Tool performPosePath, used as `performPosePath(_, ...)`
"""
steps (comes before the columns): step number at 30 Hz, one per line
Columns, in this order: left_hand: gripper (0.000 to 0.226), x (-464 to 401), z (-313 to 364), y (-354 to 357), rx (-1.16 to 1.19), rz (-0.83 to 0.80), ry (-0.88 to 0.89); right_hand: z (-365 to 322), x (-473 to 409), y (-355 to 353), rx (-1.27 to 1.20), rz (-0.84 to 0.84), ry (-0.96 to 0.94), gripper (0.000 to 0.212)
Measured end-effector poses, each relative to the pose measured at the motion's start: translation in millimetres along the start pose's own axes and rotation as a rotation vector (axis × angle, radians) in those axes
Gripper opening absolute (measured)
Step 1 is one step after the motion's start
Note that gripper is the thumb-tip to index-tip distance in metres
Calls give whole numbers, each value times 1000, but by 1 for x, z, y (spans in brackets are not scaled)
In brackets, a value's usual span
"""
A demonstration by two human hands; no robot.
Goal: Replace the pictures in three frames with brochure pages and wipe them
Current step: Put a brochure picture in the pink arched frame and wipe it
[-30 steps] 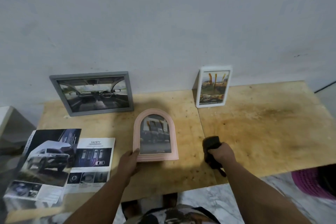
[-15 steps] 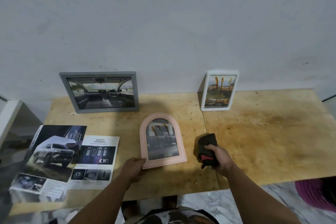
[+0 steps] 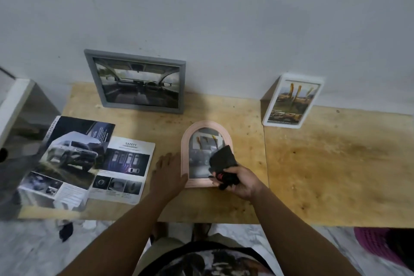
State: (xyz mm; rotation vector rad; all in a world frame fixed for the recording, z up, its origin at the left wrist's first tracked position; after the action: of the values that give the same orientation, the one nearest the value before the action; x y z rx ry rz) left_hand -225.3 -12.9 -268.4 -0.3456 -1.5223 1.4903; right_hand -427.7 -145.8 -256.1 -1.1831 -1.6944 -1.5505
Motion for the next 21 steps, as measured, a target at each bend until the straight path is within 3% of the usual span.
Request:
performPosePath(5,123,-17,-4,16,-114,-179,165,-12,-18,39,340,133,-169,32)
performPosePath(8,138,-20,-8,27,-145,-246,200,-46,-31,77,876,220,-543,27)
performPosePath(11,139,-20,-10,33,-171,-184,192,-65,-44,115,1410,239,-824,26)
performPosePath(14,141,-22,-11,36,-170,-150,171,-61,-67,130,1924,251,-766,32)
performPosePath(16,142,-23,-11,37,-159,-153,166,-48,-78,132,2142,212,-676,34)
performPosePath(21,141,-22,-10,36,-154,-147,158,-24,-82,127,2247,187,-618,30)
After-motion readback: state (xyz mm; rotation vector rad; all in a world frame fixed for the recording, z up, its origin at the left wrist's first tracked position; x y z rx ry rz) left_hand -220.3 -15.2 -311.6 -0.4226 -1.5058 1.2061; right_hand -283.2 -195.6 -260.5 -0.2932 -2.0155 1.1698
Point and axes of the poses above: each hand's wrist, its own x-axis away from the middle knuckle, its own y-axis out of the palm, z = x × y, the point moved 5 cm from there along -x, towards the middle knuckle, and after that the axes turned 14 degrees about -x, right-handed, at the moved point
